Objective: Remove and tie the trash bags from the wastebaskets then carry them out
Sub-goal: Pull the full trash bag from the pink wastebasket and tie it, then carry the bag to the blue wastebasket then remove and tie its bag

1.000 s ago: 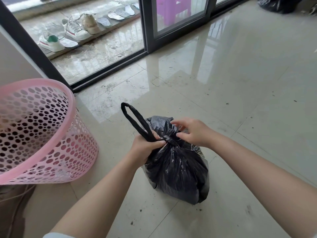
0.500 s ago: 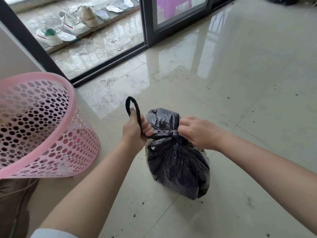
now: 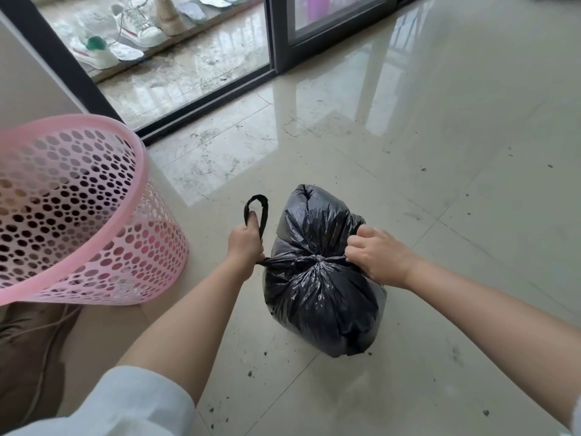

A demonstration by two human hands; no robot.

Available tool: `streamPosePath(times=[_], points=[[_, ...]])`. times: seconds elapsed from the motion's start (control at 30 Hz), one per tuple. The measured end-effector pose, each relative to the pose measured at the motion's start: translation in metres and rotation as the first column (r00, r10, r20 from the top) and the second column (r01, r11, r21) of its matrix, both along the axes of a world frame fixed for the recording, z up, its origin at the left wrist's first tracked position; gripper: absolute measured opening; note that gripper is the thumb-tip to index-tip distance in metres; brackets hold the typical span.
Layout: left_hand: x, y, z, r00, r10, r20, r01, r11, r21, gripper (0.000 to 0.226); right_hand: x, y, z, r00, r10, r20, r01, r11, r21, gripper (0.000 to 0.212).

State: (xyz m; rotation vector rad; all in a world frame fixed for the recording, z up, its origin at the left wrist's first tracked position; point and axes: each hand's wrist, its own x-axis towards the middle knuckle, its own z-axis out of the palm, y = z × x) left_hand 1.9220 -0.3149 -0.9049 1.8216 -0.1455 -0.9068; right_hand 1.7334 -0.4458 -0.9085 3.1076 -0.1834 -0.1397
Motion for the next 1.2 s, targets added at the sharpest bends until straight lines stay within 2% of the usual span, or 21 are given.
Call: streamPosePath(times=[0.1,0.13,0.23,0.27,0.33,0.4,0.43,0.5,0.57,0.63,0.7,0.73,0.83,0.97,1.03,1.07,1.13,1.2], points=[[-0.001,-0.002,0.006,0.995,-0.096,0.028,0.095,0.994,0.045,0.044,0.000,0.005,0.004,0.991,-0.117,-0.069,0.123,0.987,0.104,0.022],[0.000,-0.004,0.013,0.988,-0.143,0.058,0.139,0.988,0.070,0.041,0.001,0.003,0.007,0.983,-0.152,-0.106,0.162,0.982,0.093,0.026],[0.007,-0.013,0.041,0.949,-0.271,0.163,0.256,0.961,0.106,0.032,0.007,-0.003,0.022,0.920,-0.274,-0.280,0.324,0.933,0.154,0.032],[0.010,-0.016,0.053,0.921,-0.334,0.198,0.306,0.938,0.161,0.033,0.011,-0.006,0.025,0.905,-0.286,-0.314,0.353,0.917,0.184,0.032],[0.015,-0.019,0.079,0.820,-0.524,0.231,0.428,0.828,0.362,0.032,0.016,-0.011,0.031,0.885,-0.293,-0.363,0.387,0.895,0.220,0.030],[0.019,-0.022,0.109,0.652,-0.731,0.200,0.534,0.631,0.562,0.030,0.024,-0.014,0.040,0.860,-0.290,-0.420,0.412,0.880,0.235,0.031],[0.021,-0.022,0.123,0.580,-0.794,0.180,0.572,0.555,0.604,0.028,0.029,-0.015,0.046,0.852,-0.290,-0.435,0.419,0.877,0.234,0.032],[0.024,-0.025,0.152,0.509,-0.851,0.132,0.676,0.489,0.551,0.025,0.038,-0.020,0.061,0.863,-0.303,-0.404,0.422,0.872,0.249,0.032],[0.022,-0.029,0.176,0.503,-0.856,0.119,0.760,0.504,0.411,0.023,0.045,-0.026,0.077,0.881,-0.338,-0.332,0.437,0.850,0.295,0.034],[0.013,-0.038,0.196,0.552,-0.809,0.201,0.747,0.587,0.311,0.022,0.047,-0.030,0.102,0.887,-0.400,-0.229,0.459,0.818,0.346,0.037],[-0.001,-0.057,0.213,0.603,-0.719,0.345,0.646,0.694,0.318,0.021,0.042,-0.034,0.133,0.872,-0.470,-0.133,0.483,0.790,0.378,0.040],[-0.011,-0.068,0.222,0.574,-0.693,0.437,0.579,0.720,0.381,0.022,0.038,-0.035,0.151,0.859,-0.501,-0.105,0.499,0.775,0.388,0.043],[-0.045,-0.092,0.257,0.360,-0.691,0.627,0.412,0.721,0.557,0.029,0.019,-0.045,0.213,0.782,-0.619,-0.076,0.601,0.716,0.354,0.048],[-0.091,-0.123,0.326,0.167,-0.722,0.672,0.395,0.673,0.625,0.023,-0.025,-0.070,0.312,0.678,-0.733,-0.049,0.716,0.644,0.270,0.049],[-0.110,-0.138,0.380,0.023,-0.684,0.729,0.363,0.685,0.631,0.011,-0.056,-0.080,0.371,0.634,-0.771,-0.059,0.758,0.604,0.246,0.050],[-0.121,-0.146,0.410,-0.036,-0.684,0.728,0.370,0.668,0.646,0.018,-0.073,-0.084,0.401,0.612,-0.789,-0.058,0.775,0.584,0.240,0.051],[-0.144,-0.162,0.468,-0.117,-0.691,0.713,0.392,0.627,0.673,0.025,-0.109,-0.094,0.467,0.571,-0.820,-0.041,0.803,0.548,0.235,0.051],[-0.177,-0.183,0.530,-0.126,-0.720,0.682,0.487,0.554,0.675,0.011,-0.147,-0.108,0.534,0.539,-0.842,-0.011,0.816,0.519,0.253,0.050]])
